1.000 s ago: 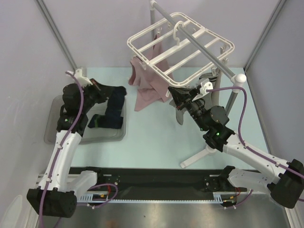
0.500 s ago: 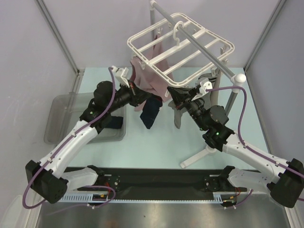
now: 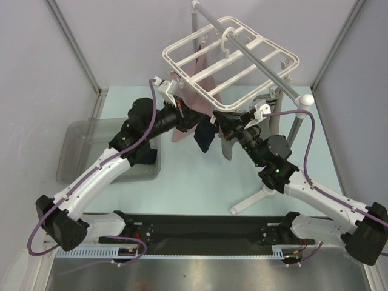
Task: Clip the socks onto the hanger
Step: Clamp the sock onto the hanger.
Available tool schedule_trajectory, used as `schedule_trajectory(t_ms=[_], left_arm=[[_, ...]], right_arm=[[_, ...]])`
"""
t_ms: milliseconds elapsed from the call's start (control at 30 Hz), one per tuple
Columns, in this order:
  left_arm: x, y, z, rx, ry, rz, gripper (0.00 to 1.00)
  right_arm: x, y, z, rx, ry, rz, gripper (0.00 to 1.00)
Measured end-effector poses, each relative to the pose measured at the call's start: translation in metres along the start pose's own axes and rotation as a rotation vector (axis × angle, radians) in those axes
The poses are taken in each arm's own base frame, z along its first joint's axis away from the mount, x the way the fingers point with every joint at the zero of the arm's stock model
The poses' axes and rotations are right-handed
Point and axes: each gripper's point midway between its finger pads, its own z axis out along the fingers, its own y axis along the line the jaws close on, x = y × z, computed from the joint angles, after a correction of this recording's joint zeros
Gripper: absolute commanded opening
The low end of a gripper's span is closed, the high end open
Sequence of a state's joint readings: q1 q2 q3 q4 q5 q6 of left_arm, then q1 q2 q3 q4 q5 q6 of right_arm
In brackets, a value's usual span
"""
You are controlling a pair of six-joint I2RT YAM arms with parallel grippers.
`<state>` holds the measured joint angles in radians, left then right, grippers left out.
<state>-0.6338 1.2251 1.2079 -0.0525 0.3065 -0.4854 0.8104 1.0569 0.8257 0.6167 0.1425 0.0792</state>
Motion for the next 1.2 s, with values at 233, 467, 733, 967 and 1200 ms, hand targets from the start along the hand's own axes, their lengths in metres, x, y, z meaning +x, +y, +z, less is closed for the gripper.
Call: schedule_trajectory(t_ms=[233,467,733,967,1200], left_arm=[[-0.001,0.001,0.0,-0.006,-0.004,0.001,0.0],[-0.007,-0.003,0.001,0.009,-0.027,-0.003,0.0],[-0.01,-0.006,0.001,0.018,-0.035,-0.01,0.0],[-0.014,-0.011,0.001,0.039,-0.042,-0.012,0.0],[-0.013,-0.012,0.003,0.043,-0.036,-0.021,0.0]], right_arm=[[0.0,0.0,0.0,0.0,0.0,0.0,0.0],[0.0,0.0,0.0,0.0,-0.001,0.0,0.0],[-0.001,0.001,-0.001,-0.001,-0.003,0.008,0.34],[-0.004,0.003,-0.003,-0.006,-0.002,0.022,0.61],[-0.002,0.003,-0.004,-0.006,0.008,0.024,0.64]])
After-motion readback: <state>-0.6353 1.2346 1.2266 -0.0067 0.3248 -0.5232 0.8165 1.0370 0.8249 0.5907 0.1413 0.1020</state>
